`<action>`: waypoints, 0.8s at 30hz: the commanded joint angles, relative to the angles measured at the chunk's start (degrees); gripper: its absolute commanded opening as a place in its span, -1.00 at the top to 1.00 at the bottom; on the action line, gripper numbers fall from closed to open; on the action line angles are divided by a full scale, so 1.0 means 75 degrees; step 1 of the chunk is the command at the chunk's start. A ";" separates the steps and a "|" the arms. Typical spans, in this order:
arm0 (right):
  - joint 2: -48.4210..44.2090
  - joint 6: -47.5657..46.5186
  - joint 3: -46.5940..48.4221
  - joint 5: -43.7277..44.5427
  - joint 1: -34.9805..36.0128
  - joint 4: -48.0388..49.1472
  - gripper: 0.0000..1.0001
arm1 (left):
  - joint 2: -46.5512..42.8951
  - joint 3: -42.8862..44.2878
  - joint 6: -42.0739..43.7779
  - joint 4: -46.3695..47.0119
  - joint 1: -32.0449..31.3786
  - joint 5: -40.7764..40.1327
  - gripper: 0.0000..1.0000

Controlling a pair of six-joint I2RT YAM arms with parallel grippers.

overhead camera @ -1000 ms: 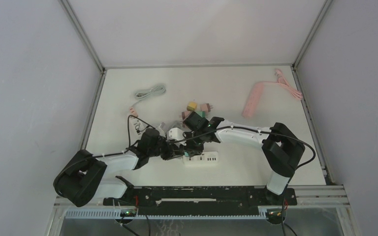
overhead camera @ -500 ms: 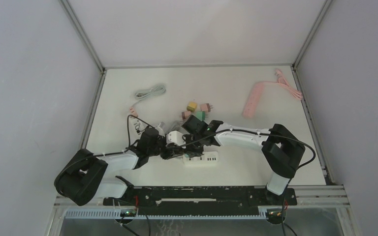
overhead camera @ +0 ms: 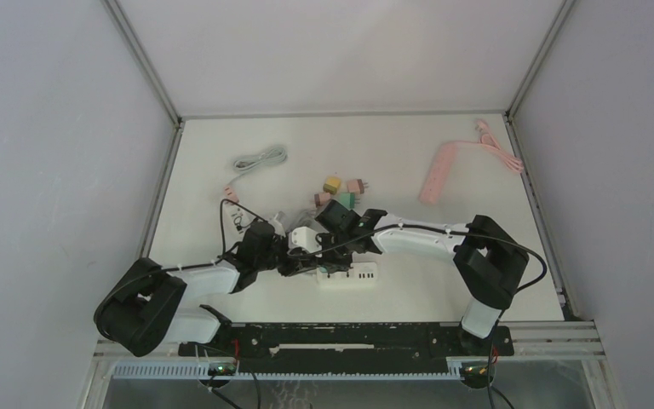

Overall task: Insert the plug
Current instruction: Insert the plug into the socket.

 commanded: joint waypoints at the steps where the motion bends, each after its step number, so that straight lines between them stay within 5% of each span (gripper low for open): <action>1: 0.0971 0.0006 -0.0463 0.0843 0.0176 -0.0564 1.00 | 0.0011 -0.0239 0.0167 -0.0457 0.0005 -0.0261 0.63; 7: 0.1067 0.0190 -0.0497 0.0990 0.0395 -0.0528 1.00 | -0.0246 -0.0188 0.0201 -0.0703 0.0011 -0.0309 0.62; 17: -0.0149 0.0113 -0.0357 0.0862 0.0370 -0.0406 0.18 | -0.1012 0.0007 0.0410 -0.1524 0.0005 -0.0835 0.58; 24: -0.0949 0.0160 -0.0306 0.0669 0.0361 -0.0224 -0.06 | -0.1157 0.0128 0.0424 -0.1822 0.0017 -0.0913 0.48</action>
